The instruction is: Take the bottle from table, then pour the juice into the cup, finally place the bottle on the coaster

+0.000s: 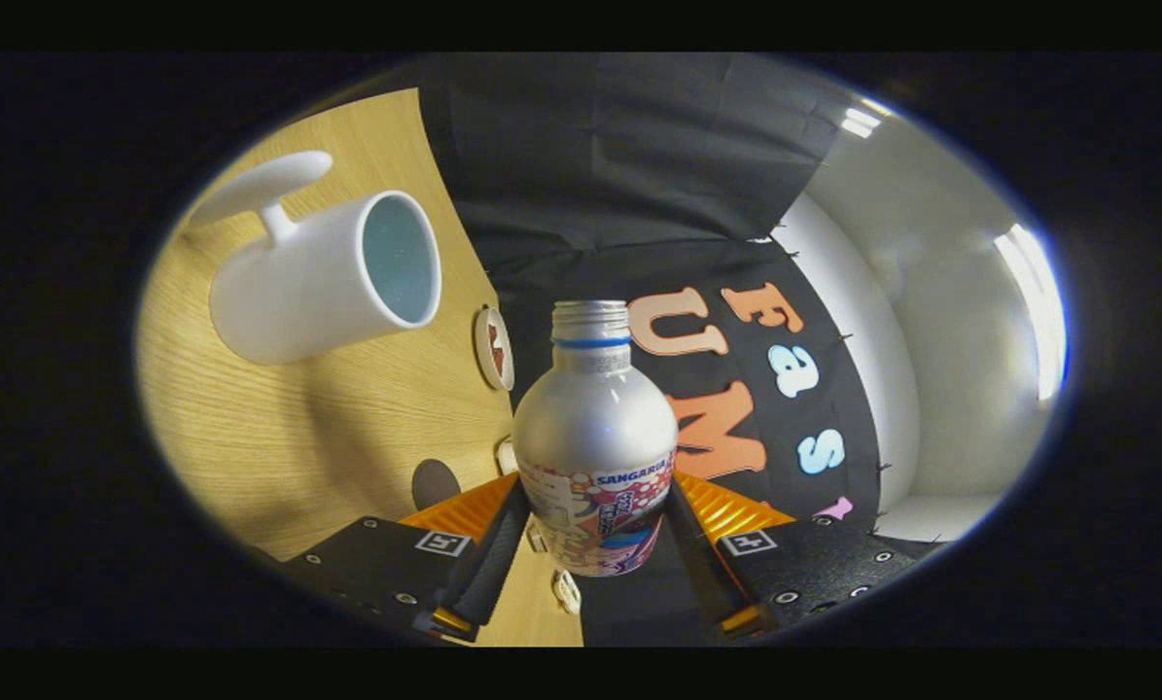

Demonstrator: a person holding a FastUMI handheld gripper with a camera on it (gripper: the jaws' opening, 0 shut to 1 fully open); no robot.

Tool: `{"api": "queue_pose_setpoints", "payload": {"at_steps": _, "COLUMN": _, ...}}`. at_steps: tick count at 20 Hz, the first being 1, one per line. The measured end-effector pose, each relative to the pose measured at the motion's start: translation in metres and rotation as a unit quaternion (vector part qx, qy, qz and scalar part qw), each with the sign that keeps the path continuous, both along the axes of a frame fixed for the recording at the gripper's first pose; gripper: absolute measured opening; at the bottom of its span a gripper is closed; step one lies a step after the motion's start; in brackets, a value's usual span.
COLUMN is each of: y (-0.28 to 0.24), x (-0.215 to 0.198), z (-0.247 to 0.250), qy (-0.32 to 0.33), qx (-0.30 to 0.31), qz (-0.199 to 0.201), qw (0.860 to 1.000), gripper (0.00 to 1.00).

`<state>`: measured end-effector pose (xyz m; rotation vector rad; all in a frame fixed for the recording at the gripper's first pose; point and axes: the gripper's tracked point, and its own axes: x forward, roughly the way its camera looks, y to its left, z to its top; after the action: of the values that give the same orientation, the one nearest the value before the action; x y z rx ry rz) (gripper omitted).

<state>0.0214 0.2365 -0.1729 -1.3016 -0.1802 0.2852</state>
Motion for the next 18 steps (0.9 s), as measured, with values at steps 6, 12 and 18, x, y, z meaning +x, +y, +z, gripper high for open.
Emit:
{"api": "queue_pose_setpoints", "payload": {"at_steps": 6, "y": 0.014, "x": -0.004, "z": 0.003, "qy": -0.028, "qx": -0.068, "qz": 0.036, "qw": 0.997, "gripper": 0.78}}
{"api": "queue_pose_setpoints", "payload": {"at_steps": 12, "y": 0.023, "x": 0.006, "z": 0.009, "qy": -0.049, "qx": -0.105, "qz": 0.053, "qw": 0.992, "gripper": 0.78}}
{"api": "queue_pose_setpoints", "payload": {"at_steps": 18, "y": 0.024, "x": 0.01, "z": 0.01, "qy": -0.054, "qx": -0.119, "qz": 0.057, "qw": 0.99, "gripper": 0.78}}
